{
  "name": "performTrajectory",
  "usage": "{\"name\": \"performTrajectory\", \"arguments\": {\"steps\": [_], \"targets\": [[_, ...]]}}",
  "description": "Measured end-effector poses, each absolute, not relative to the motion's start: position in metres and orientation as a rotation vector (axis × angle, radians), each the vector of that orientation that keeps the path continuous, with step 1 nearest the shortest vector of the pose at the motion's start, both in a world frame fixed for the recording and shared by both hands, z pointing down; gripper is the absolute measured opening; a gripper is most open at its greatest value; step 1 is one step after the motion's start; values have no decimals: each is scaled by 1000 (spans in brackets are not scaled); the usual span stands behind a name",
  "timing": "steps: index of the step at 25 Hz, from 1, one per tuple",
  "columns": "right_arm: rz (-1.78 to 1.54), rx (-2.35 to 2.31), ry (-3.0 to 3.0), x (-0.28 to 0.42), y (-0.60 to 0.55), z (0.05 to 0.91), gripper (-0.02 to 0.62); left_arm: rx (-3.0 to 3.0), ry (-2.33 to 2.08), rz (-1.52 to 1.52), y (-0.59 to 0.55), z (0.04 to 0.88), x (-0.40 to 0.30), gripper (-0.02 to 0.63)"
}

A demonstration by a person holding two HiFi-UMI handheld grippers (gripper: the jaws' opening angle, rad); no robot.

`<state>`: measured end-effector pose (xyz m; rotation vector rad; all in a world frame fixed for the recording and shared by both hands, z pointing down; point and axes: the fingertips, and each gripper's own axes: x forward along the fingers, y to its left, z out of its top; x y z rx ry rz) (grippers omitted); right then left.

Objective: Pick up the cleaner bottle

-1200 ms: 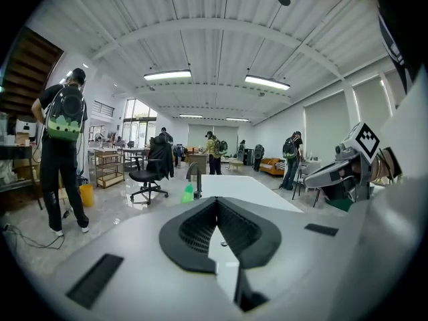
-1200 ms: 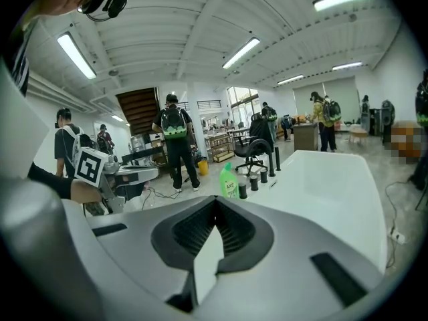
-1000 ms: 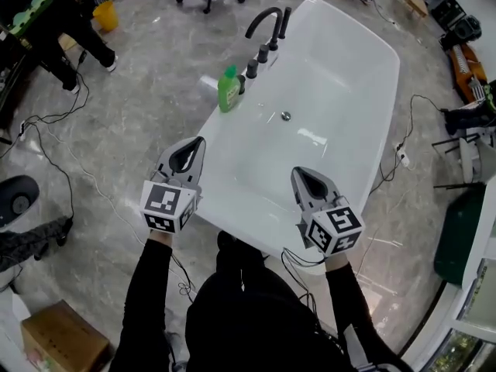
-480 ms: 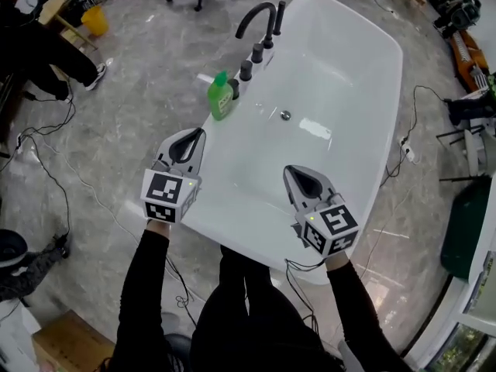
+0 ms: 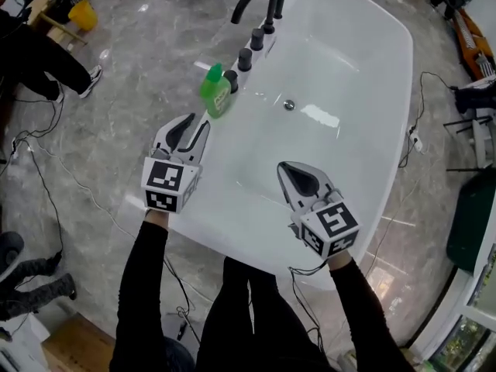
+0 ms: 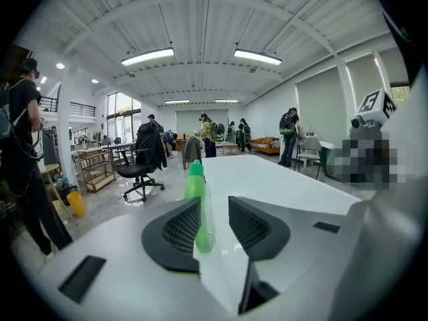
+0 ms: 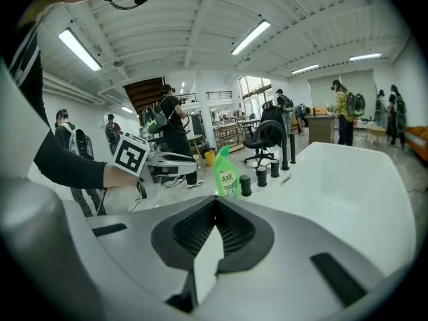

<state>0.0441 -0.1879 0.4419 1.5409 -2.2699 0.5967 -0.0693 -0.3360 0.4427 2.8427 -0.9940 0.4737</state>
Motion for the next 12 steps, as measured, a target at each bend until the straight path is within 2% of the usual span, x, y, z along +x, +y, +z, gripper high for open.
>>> {"name": "performTrajectory", "arguments": {"steps": [6,12], "targets": [[588,1508,-2278,42,-202,457,2,2825,-992,550,-359,474,-60,188],[602,1501,-2276,45,-216,477,2,2786,-985,618,-377,504,-52,219]]}}
